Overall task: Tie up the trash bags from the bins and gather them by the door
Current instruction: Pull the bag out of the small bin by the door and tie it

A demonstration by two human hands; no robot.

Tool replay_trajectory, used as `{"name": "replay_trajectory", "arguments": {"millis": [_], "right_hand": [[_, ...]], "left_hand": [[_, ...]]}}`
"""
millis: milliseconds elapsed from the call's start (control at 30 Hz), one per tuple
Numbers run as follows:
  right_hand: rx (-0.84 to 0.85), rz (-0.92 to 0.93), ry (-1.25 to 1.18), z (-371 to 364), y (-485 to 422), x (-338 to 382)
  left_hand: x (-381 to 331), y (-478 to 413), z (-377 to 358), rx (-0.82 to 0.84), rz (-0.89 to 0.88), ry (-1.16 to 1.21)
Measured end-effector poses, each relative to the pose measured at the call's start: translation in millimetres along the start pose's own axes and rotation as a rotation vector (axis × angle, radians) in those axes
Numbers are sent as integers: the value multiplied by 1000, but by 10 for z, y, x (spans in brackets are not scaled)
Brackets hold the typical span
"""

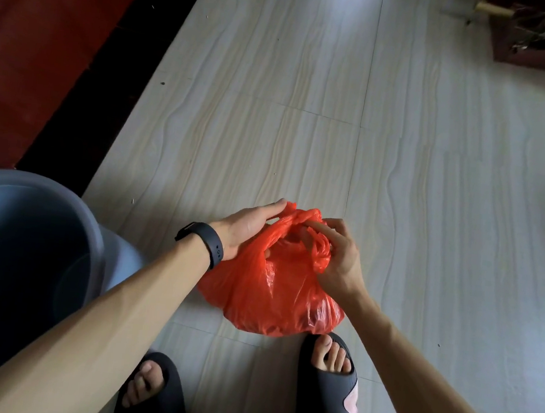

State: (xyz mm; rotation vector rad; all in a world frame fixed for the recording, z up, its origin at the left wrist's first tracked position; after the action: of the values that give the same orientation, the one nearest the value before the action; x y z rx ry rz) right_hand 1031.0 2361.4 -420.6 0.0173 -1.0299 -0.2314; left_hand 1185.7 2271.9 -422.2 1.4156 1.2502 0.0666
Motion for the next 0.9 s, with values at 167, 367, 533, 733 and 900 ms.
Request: {"name": "replay_trajectory", "arguments": {"millis": [167, 367, 533, 733, 900], "right_hand": [[79, -154, -255, -74, -35, 77], [-102, -556, -1180, -100, 8, 74], [-299, -679, -1449, -28, 196, -142], [-608, -841, -1144, 420, 555, -544], [-661, -902, -946, 604, 694, -660]], "left_hand": [[2, -49, -68, -386, -214, 201], [58, 114, 43, -554, -340, 906], [146, 193, 183, -651, -377, 1005], [133, 478, 297, -779, -313, 756], [279, 596, 385, -812, -237, 655]]}}
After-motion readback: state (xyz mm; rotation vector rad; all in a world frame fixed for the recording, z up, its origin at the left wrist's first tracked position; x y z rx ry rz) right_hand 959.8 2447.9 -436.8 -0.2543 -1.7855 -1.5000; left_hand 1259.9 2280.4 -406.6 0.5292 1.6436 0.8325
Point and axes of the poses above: each hand's wrist, its own y-axis away from the middle knuckle, its own z-axis out of the back of the hand, x = y × z, the point moved 4 cm from there along -y, towards the middle knuckle, and after that the axes turned 8 degrees about x, right-handed, at the moved point
